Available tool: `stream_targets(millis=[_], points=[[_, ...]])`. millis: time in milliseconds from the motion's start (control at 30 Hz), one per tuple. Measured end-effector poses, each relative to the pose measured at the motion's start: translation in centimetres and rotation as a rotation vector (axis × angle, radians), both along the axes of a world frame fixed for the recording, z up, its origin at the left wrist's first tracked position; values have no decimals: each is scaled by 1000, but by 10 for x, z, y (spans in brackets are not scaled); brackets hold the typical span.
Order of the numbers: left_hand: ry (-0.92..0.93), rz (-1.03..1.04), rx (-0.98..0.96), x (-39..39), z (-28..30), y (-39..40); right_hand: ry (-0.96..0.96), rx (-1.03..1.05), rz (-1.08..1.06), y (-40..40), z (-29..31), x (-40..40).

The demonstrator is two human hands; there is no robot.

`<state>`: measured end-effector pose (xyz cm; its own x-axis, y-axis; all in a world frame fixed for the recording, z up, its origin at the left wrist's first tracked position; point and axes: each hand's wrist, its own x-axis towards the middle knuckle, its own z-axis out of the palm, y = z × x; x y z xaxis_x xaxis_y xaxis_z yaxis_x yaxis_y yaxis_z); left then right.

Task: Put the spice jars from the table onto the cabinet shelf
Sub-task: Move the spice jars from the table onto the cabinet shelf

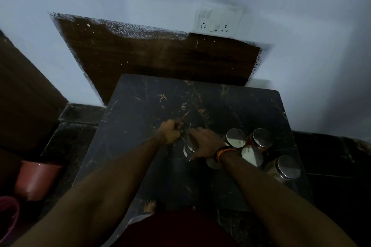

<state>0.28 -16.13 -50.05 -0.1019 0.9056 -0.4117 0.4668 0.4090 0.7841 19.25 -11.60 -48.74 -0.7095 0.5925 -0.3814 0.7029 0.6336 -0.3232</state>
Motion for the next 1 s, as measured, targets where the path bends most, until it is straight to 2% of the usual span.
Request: stream_targets(millis=[167, 300, 433, 567, 767, 1000], points=[[-216, 194, -7, -6, 7, -4, 247, -173, -137, 37, 46, -18], [-573, 420, -3, -7, 28, -1, 355, -169, -114, 65, 87, -29], [-938, 501, -8, -4, 53, 7, 446, -168, -85, 84, 115, -36], [-1191, 569, 83, -8, 73, 20, 725, -310, -228, 91, 126, -37], [-1306, 451, 295, -13, 109, 37, 1125, -500, -385, 101, 148, -44], [-1212, 333, 474, -8, 164, 57, 1457, -606, -450, 110, 197, -58]])
